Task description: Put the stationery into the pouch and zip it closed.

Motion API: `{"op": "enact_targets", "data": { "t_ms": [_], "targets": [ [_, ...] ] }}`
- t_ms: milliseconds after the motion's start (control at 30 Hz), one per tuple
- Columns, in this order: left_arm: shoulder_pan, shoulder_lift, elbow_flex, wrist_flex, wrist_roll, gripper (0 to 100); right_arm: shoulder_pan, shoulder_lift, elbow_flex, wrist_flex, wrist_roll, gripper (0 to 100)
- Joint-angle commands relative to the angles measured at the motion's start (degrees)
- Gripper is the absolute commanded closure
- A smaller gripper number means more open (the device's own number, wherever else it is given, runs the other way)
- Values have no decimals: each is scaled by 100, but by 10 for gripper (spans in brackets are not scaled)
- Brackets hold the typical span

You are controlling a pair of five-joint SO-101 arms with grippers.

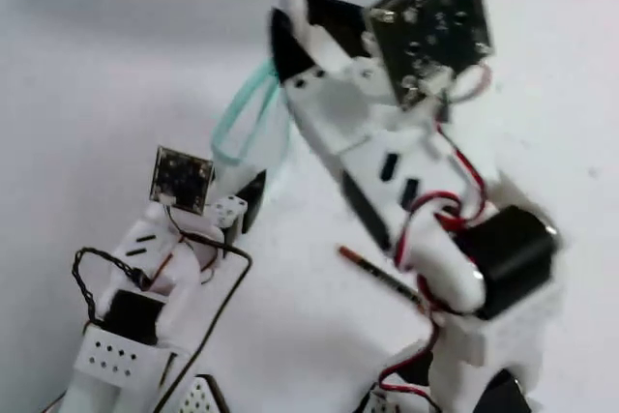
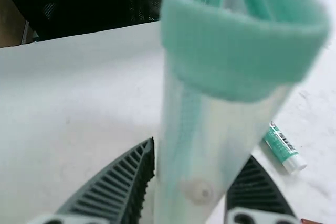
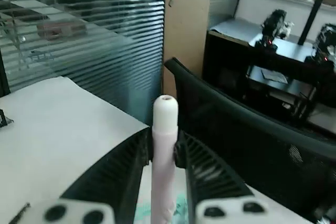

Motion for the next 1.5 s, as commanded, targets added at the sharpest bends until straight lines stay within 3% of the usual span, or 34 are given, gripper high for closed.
{"op": "enact_targets", "data": {
  "t_ms": [0,300,733,867,1000,1067,1300,1467],
  "targets": [
    [4,-66,-26,-114,70,786,-259,259,185,-699,-44,981],
    [4,-66,-26,-123,70,786,-681,646,369,-1640,-62,981],
    [-4,-66,-26,-123,62,786,-681,198,1811,-1516,-35,981],
    [-4,-66,-26,-123,62,786,-646,-4,2084,-1182,-26,933],
    [-4,-66,-18,-123,53,786,-391,-127,2075,-769,-26,724],
    [-4,-66,-18,-123,53,786,-224,-242,2084,-611,79,670],
    [-4,-48,-18,-123,62,786,347,-787,2092,-145,457,755],
    [-4,-57,70,-132,62,787,1596,-1042,2259,602,457,792]
  ]
}}
